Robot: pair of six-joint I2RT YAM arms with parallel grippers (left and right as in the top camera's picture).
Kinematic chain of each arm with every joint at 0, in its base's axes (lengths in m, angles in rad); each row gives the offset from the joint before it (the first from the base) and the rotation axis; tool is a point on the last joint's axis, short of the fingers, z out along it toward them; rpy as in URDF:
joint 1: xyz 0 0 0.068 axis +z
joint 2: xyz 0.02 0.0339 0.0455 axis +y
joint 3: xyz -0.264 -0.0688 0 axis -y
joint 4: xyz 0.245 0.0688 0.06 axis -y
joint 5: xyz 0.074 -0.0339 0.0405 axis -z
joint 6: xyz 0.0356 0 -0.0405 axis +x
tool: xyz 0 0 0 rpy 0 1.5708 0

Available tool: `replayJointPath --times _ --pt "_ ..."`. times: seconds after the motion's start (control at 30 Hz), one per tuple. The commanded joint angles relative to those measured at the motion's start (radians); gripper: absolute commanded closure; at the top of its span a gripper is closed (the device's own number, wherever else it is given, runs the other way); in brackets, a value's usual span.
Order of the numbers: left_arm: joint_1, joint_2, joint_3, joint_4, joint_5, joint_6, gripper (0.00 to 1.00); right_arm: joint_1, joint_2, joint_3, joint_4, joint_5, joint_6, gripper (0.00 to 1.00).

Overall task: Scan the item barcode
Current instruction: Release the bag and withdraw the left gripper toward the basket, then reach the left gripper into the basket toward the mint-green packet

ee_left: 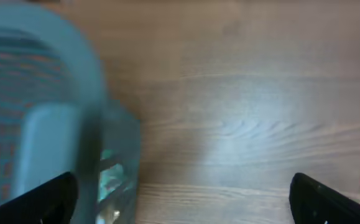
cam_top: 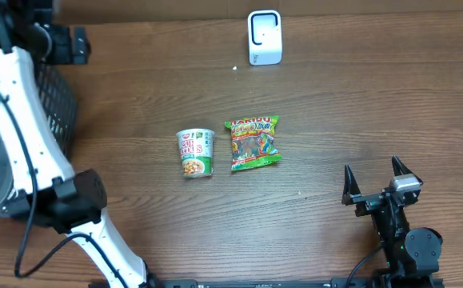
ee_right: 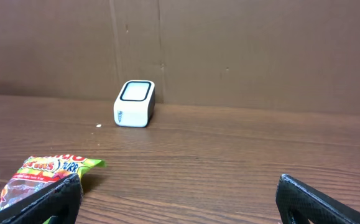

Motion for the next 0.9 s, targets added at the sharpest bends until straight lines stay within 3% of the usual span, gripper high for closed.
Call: replayJointPath --times 0.0,0.17,0.37,0.87 --pt "0.074 -0.128 0.169 -0.071 -0.026 -0.084 0.00 -0.006 -0.007 -0.010 0.004 0.006 0.002 0.00" --pt "0.241 -0.186 0.169 -0.117 -0.026 -0.194 0.00 -0.006 -0.007 -0.010 0.004 0.006 0.002 0.00" --pt "0.452 -0.129 0.100 -0.175 0.003 -0.333 0.00 -0.006 -0.007 -0.010 0.004 0.006 0.002 0.00" --pt "0.447 0.174 0.006 -0.163 -0.100 -0.483 0.00 -0.006 -0.007 -0.010 0.004 0.006 0.002 0.00"
